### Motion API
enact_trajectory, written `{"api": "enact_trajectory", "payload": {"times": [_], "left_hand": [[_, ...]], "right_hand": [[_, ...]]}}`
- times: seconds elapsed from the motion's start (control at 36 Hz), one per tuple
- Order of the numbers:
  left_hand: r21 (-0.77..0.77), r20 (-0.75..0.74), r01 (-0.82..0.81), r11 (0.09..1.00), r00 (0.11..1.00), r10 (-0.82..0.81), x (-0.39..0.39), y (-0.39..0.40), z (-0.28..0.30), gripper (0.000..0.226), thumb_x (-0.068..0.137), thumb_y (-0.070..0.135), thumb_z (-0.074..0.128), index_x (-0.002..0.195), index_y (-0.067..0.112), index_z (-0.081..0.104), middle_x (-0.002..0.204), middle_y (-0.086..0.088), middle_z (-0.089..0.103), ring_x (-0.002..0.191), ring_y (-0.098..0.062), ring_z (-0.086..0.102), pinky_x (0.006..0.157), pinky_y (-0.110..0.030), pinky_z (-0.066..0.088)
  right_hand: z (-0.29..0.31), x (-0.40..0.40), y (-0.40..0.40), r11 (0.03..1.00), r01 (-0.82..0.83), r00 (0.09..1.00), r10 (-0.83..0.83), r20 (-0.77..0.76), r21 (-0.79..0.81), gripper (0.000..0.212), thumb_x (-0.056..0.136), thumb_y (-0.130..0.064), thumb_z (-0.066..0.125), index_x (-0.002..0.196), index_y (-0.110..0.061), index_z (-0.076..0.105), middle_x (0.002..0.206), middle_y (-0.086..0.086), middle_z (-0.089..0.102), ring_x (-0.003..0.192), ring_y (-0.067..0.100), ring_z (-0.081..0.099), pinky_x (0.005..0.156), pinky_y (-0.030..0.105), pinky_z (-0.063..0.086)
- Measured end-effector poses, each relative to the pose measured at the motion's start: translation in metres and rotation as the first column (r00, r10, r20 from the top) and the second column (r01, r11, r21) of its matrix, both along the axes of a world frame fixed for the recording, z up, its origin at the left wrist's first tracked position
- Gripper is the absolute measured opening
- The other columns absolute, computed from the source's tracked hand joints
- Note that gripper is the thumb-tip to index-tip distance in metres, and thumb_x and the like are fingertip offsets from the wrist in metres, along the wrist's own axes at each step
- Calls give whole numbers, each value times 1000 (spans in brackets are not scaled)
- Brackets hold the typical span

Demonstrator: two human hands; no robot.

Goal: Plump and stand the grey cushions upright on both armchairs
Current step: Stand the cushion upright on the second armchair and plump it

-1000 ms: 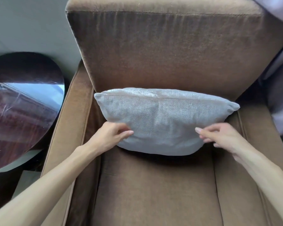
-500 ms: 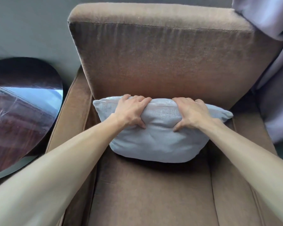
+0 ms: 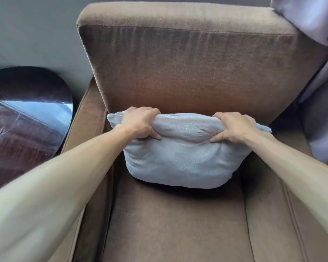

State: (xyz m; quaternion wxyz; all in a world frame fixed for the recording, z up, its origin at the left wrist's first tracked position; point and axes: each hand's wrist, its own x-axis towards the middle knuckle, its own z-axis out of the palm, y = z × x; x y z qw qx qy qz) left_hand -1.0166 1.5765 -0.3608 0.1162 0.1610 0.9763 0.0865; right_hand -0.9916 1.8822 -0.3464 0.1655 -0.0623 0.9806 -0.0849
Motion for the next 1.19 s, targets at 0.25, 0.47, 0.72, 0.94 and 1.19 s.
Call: {"api": "enact_trajectory", "payload": {"times": [0.25, 0.47, 0.72, 0.94, 1.19], "left_hand": [[-37, -46, -137, 990, 990, 135, 13, -3, 14, 28, 70, 59, 79, 84, 35, 73, 73, 11, 63, 85, -22, 64, 73, -36, 34], [-90, 165, -183, 979, 967, 196, 12, -48, 16, 62, 68, 61, 78, 124, 55, 54, 110, 18, 70, 113, -18, 62, 83, -42, 41], [-122, 26, -268, 956, 962, 273, 19, -56, 13, 26, 81, 55, 73, 104, 43, 73, 97, 3, 73, 101, -28, 67, 79, -37, 39], [-79, 4, -251, 965, 968, 252, 17, -60, 10, 15, 87, 46, 70, 94, 32, 69, 95, -1, 70, 100, -33, 65, 78, -41, 45], [-58, 98, -180, 982, 978, 185, 12, -80, 8, 3, 90, 21, 66, 88, 19, 66, 89, -6, 67, 94, -35, 63, 79, -46, 54]], "right_hand": [[0, 6, 16, 989, 27, 987, -3, -159, 148, 2, 81, -38, 70, 79, -37, 71, 62, -11, 64, 65, 17, 60, 54, 29, 32], [10, 3, 25, 998, -33, 994, 27, 109, 47, 55, 76, -54, 76, 124, -63, 50, 113, -23, 67, 114, 16, 61, 81, 38, 40], [7, 14, 43, 985, -17, 987, -10, 159, 170, 40, 85, -43, 70, 119, -46, 50, 112, -13, 63, 110, 19, 61, 76, 39, 47], [-5, 17, 47, 979, 52, 994, -33, -100, 198, 16, 84, -15, 57, 85, -30, 53, 78, -12, 63, 90, 25, 67, 71, 39, 38], [-7, 33, 74, 978, 164, 981, -175, 83, 125, 41, 85, -8, 53, 117, -34, 54, 113, 3, 62, 102, 32, 60, 75, 40, 44]]}}
